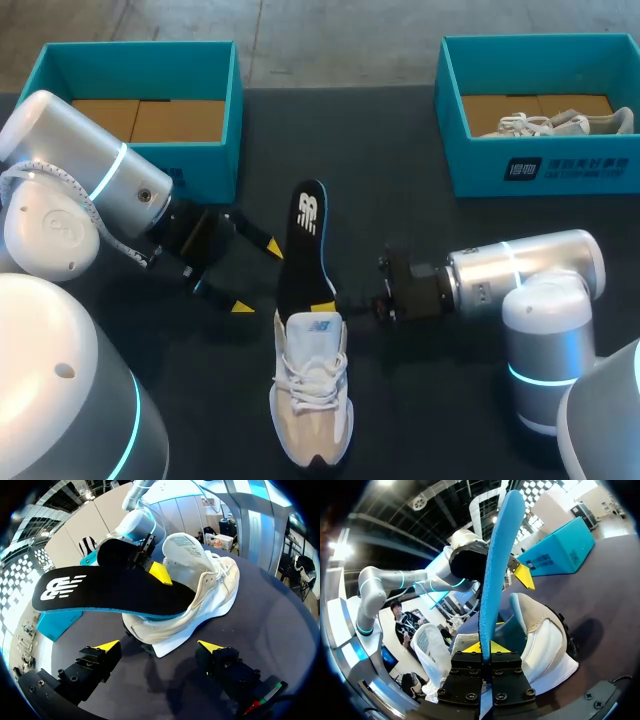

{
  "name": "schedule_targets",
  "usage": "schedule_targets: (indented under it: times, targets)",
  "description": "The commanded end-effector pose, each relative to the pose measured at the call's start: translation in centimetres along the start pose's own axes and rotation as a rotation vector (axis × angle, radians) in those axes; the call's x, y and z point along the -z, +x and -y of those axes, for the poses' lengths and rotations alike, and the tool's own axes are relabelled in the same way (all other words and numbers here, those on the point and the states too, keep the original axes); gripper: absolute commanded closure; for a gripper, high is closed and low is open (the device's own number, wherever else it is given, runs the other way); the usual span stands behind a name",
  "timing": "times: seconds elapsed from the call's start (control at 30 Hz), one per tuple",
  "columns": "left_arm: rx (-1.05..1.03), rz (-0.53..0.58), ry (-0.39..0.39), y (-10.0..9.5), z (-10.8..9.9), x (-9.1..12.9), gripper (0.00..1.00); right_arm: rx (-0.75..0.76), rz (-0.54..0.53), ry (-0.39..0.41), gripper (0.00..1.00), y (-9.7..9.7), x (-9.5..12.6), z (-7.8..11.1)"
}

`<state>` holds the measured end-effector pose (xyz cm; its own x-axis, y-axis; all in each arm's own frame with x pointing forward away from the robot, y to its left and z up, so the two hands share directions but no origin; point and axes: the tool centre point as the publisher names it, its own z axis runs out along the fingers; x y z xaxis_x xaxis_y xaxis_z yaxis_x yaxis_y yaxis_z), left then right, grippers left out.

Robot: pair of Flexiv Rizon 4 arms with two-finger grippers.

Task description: Take the shoe out of the shoebox, open the shoe tongue, remove and reinsert the insole, then place the shoe into the shoebox

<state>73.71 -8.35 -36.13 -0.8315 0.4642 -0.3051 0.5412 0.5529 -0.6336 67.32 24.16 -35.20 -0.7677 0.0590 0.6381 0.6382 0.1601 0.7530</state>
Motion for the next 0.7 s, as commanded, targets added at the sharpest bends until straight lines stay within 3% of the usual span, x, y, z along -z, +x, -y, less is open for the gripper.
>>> schedule_targets:
  times: [0.03,0.23,0.57,0.7]
  targets:
    - [0.000,-0.002,-0.004,0.0,0.1,0.0,0.00,0.002,-0.001,-0.002,0.77,-0.2,-0.4,0.2]
    - [0.000,-0.002,-0.004,0.0,0.1,0.0,0.00,0.012,0.002,-0.004,0.73,0.0,-0.4,-0.2]
    - [0.000,-0.002,-0.004,0.0,0.1,0.0,0.00,0.045,-0.010,0.011,0.77,0.3,-0.6,-1.2]
    - [0.000,-0.002,-0.004,0.0,0.1,0.0,0.00,0.053,-0.018,0.012,0.72,0.2,-0.7,-1.5]
